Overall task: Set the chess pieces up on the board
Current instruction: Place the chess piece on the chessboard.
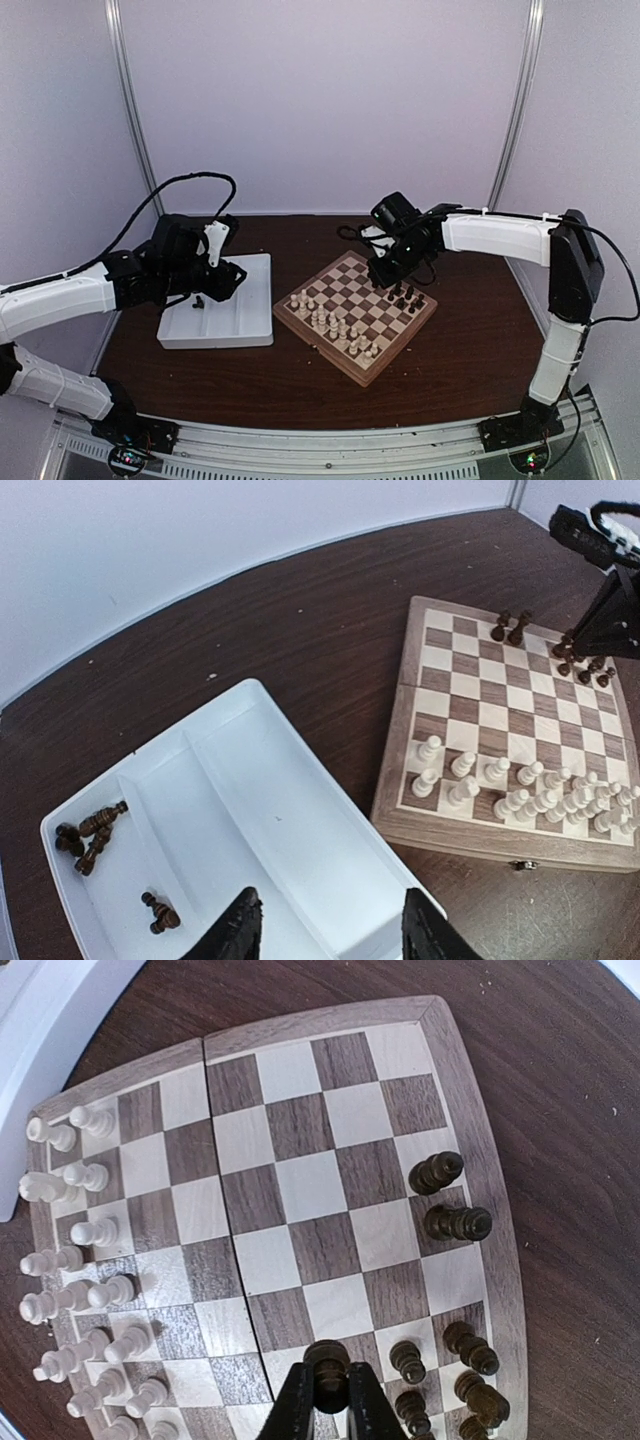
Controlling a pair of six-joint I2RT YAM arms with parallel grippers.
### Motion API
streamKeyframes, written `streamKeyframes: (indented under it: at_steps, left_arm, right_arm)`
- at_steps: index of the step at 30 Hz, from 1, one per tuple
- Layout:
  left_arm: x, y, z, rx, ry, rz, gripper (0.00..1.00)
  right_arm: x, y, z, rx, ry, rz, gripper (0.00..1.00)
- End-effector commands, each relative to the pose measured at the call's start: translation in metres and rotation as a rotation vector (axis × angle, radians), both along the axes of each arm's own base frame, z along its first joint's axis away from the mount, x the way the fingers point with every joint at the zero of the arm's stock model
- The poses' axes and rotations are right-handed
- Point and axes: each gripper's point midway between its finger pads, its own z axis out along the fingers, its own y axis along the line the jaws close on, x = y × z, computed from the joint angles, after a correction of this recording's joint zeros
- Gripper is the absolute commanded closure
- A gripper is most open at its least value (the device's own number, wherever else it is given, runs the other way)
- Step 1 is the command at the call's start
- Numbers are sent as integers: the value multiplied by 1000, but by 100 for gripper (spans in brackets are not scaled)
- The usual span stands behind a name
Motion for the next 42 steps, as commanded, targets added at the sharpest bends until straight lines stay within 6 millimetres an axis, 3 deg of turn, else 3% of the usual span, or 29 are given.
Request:
streamKeyframes:
  at_steps: [1, 12, 25, 34, 42]
  left_arm:
    - [5, 18, 1, -15, 3, 97, 52]
    - [8, 26, -8, 33, 14, 129, 51]
    - [10, 23, -14, 54, 31, 123, 50]
    - [11, 23, -14, 57, 32, 124, 50]
    - [11, 22, -15, 56, 36, 123, 50]
  right_arm:
    - [16, -4, -2, -79, -45, -4, 90]
    - [34, -16, -27, -183, -51, -18, 90]
    - [38, -21, -50, -196, -10, -26, 89]
    - [41, -24, -53, -192, -1, -33, 85]
    - [41, -24, -52, -187, -2, -35, 76]
